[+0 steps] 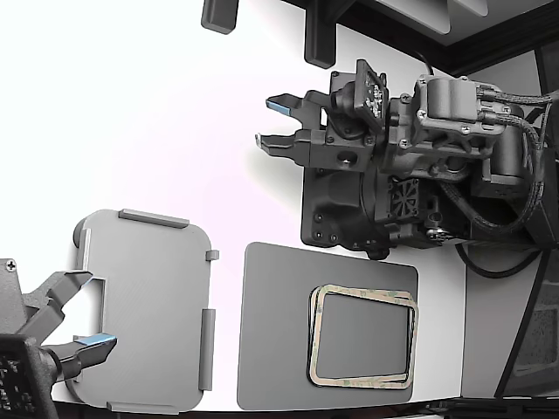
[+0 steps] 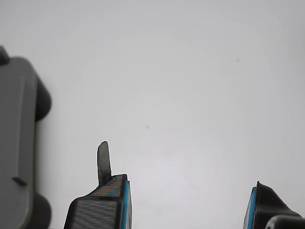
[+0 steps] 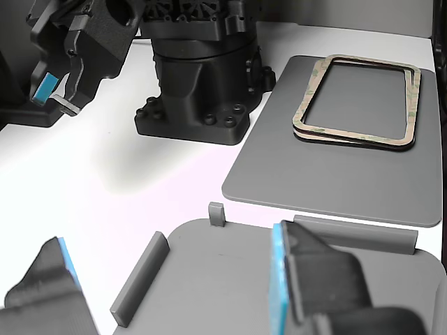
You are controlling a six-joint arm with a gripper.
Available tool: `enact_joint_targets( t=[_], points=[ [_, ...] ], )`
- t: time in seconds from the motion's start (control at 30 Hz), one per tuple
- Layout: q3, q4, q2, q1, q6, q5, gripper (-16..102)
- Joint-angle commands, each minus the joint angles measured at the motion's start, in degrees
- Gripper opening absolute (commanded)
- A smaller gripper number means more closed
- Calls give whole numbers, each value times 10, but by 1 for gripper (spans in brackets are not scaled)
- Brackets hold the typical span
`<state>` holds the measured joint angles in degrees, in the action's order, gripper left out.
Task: Move top rectangular frame to the holder.
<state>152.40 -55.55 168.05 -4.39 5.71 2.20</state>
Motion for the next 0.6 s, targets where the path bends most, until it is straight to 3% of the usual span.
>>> enact_joint_targets(
  t=[0.0,0.57],
  points=[
    [-12,3,12,-6,10,13,100],
    [-34,4,-11,-6,11,16,100]
  ],
)
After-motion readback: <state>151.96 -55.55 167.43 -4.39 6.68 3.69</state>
